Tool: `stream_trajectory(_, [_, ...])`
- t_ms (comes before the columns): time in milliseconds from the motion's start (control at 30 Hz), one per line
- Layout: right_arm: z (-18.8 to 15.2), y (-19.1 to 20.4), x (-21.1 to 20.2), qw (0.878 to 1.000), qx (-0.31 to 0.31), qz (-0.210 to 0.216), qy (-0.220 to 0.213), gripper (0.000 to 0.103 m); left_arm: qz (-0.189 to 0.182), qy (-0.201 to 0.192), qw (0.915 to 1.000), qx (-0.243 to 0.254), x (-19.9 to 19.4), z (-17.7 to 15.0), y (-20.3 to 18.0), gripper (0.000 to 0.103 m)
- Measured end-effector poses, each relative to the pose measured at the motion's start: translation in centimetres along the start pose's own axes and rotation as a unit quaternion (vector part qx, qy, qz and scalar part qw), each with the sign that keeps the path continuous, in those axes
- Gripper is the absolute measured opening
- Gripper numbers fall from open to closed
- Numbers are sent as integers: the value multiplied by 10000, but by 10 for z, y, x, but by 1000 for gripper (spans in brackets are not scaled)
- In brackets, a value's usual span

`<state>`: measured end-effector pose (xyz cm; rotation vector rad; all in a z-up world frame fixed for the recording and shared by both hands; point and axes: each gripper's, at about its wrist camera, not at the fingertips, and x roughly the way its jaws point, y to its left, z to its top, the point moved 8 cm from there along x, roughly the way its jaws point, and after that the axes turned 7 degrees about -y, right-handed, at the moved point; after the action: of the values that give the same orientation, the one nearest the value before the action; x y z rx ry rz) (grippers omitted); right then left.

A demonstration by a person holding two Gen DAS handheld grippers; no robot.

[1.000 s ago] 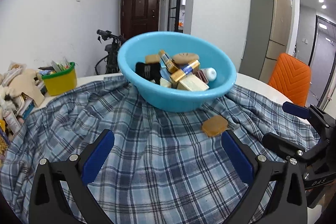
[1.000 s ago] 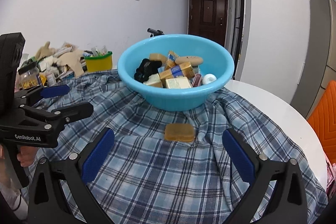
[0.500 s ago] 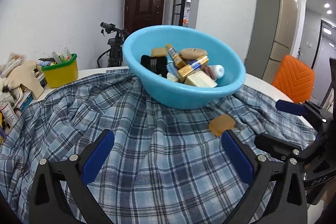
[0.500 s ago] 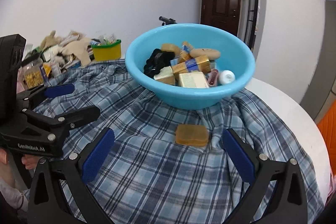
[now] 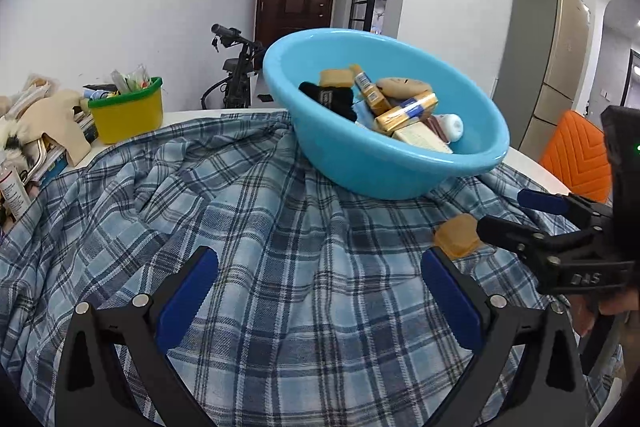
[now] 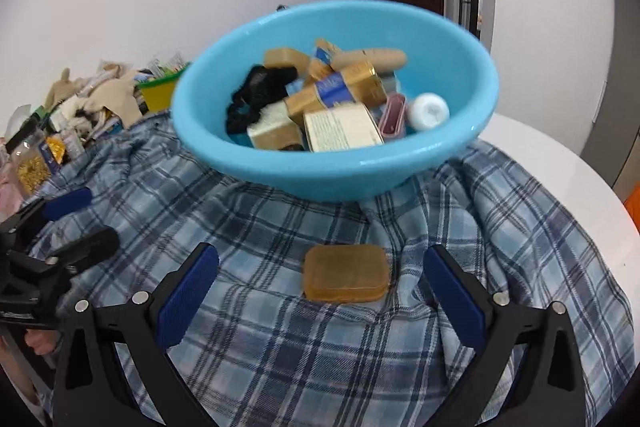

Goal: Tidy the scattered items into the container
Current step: 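Move the right gripper down toward the amber soap bar on the cloth, then close the right gripper on the amber soap bar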

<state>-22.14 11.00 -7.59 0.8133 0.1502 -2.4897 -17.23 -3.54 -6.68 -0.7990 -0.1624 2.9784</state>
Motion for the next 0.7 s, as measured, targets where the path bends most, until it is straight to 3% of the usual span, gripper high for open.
stream_trajectory(300, [-12,-1,34,9984,-350,-176,402,84,218,288,9992,-183,16,-12,14,103])
stream_trajectory(567, [-25,-14,52,9967,-140,-246,765,80,231,498,9982,-240,26,-21,18,103])
stream_trajectory(700, [-27,-16,54,9962,-79,-232,835,71,210,559,9981,-164,27,-24,14,103])
